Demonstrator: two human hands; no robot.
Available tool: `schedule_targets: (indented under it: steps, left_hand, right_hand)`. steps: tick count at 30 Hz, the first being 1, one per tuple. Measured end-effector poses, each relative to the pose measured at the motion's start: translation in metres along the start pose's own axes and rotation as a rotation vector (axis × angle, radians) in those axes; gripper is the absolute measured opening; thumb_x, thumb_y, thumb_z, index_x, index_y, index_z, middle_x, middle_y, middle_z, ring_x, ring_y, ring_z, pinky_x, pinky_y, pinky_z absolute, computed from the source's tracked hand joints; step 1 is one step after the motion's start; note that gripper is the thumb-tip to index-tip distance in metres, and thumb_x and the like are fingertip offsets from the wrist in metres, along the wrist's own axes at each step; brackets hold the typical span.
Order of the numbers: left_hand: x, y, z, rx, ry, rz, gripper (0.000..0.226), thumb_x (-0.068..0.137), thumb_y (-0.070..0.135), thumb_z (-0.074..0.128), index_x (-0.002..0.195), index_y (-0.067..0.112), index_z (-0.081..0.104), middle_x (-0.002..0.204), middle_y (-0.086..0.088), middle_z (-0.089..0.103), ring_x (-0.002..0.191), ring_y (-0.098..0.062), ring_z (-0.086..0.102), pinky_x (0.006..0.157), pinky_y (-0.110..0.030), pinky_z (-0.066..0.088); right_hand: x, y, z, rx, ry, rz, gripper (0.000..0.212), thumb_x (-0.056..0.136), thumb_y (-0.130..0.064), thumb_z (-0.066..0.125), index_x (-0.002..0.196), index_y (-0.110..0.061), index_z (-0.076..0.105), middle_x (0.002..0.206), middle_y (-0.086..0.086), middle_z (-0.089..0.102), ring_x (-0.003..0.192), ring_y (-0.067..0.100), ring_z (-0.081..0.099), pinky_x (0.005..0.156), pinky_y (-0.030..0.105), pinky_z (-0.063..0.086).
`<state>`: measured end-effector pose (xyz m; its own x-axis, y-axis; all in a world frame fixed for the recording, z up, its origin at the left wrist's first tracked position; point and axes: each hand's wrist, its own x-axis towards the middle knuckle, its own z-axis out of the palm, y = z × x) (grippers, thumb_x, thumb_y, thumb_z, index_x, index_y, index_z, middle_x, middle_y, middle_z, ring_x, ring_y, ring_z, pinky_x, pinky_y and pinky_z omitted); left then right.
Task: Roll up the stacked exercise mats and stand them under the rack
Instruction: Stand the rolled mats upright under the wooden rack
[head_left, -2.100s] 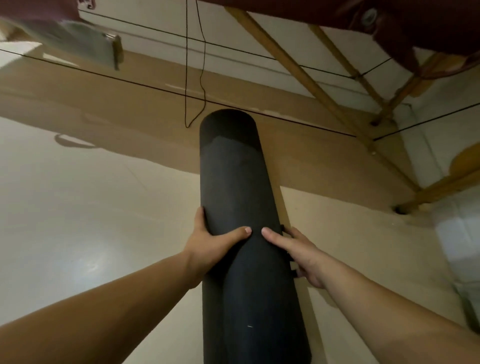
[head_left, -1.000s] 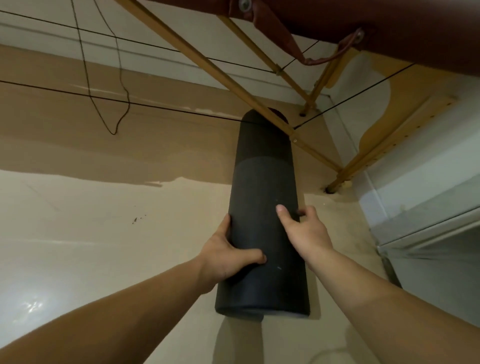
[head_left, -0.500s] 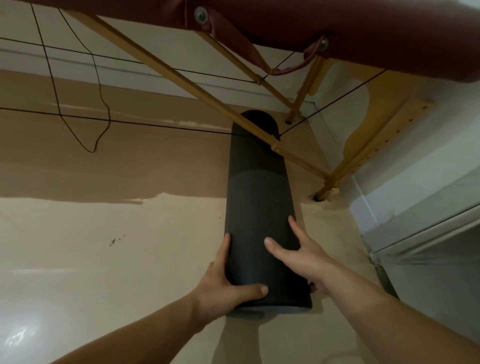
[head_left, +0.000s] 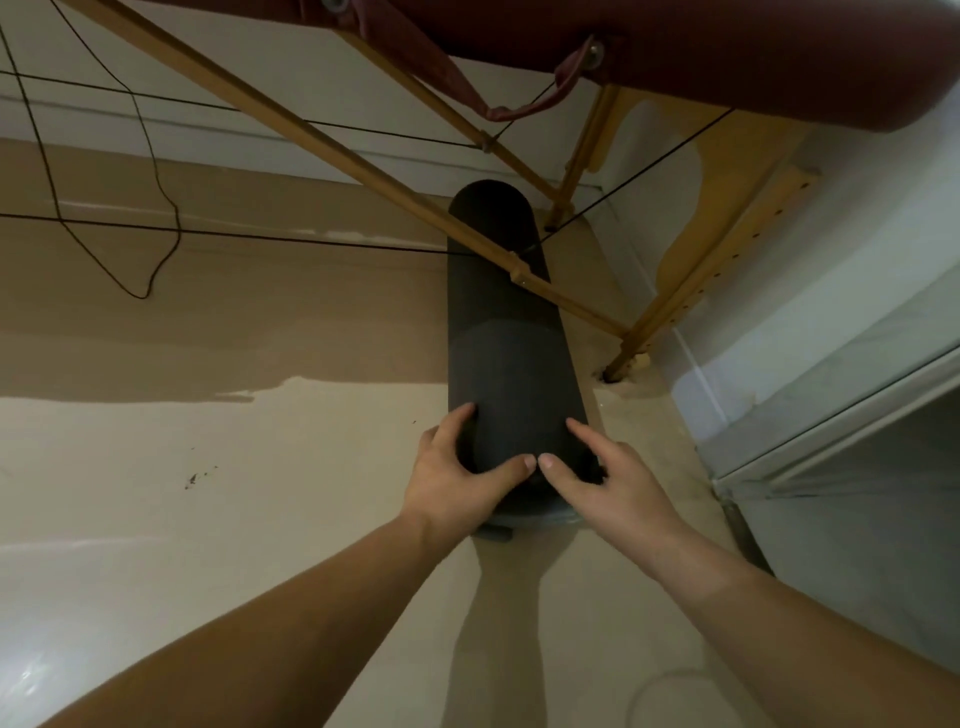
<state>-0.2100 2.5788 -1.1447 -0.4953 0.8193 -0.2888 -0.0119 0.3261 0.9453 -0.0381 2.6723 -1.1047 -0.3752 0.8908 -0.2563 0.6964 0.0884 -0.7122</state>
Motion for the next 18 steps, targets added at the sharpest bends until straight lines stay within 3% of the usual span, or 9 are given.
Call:
schedule_targets:
  steps: [2,4,8,12,16,18]
  left_hand:
    - [-0.008,-0.01,-0.004,0.046,-0.031,0.039,0.092,0.08,0.056,0.084,0.157,0.046,0.035,0.146,0.013,0.038,0.128,-0.007,0.043,0.103,-0.025,0.046]
    - [-0.015,-0.021,-0.007,0.131,-0.019,0.09,0.085,0.086,0.057,0.078,0.158,0.047,0.034,0.145,0.014,0.038,0.126,-0.004,0.043,0.098,-0.018,0.043]
    - [-0.02,-0.03,-0.003,0.234,0.026,0.129,0.083,0.086,0.066,0.072,0.158,0.049,0.034,0.145,0.014,0.037,0.133,-0.009,0.045,0.108,-0.031,0.051]
    - [-0.006,-0.017,0.006,0.325,0.0,0.128,0.086,0.084,0.07,0.071,0.158,0.05,0.03,0.147,0.012,0.034,0.138,-0.016,0.043,0.113,-0.039,0.049]
    - [0.016,-0.004,0.017,0.329,-0.045,0.072,0.083,0.089,0.061,0.071,0.159,0.05,0.028,0.151,0.009,0.03,0.143,-0.022,0.038,0.118,-0.045,0.043]
    - [0.024,0.001,0.015,0.263,-0.075,0.034,0.077,0.095,0.049,0.071,0.16,0.048,0.03,0.153,0.006,0.031,0.143,-0.022,0.04,0.119,-0.04,0.041]
  right_hand:
    - [-0.008,0.007,0.0,-0.047,-0.034,-0.047,0.074,0.092,-0.057,0.071,0.157,-0.047,0.039,0.144,-0.01,0.045,0.128,0.008,0.05,0.091,0.014,0.043]
    - [-0.008,0.013,0.002,-0.091,-0.033,-0.092,0.074,0.092,-0.057,0.07,0.158,-0.049,0.036,0.143,-0.012,0.045,0.124,0.006,0.052,0.091,0.015,0.044]
    - [-0.002,0.025,0.007,-0.037,-0.016,-0.12,0.071,0.093,-0.048,0.074,0.155,-0.048,0.041,0.143,-0.012,0.047,0.13,0.006,0.05,0.101,0.019,0.046]
    - [0.015,0.042,0.002,0.107,-0.074,-0.077,0.07,0.093,-0.044,0.076,0.153,-0.053,0.041,0.156,-0.014,0.046,0.144,0.008,0.044,0.117,0.037,0.044]
    - [0.035,0.038,-0.002,0.011,-0.005,-0.036,0.07,0.096,-0.047,0.071,0.156,-0.053,0.036,0.154,-0.011,0.045,0.14,0.012,0.047,0.114,0.038,0.046]
    - [0.039,0.03,-0.002,-0.101,0.073,0.01,0.068,0.099,-0.047,0.066,0.158,-0.05,0.034,0.143,-0.006,0.044,0.131,0.017,0.051,0.105,0.036,0.047]
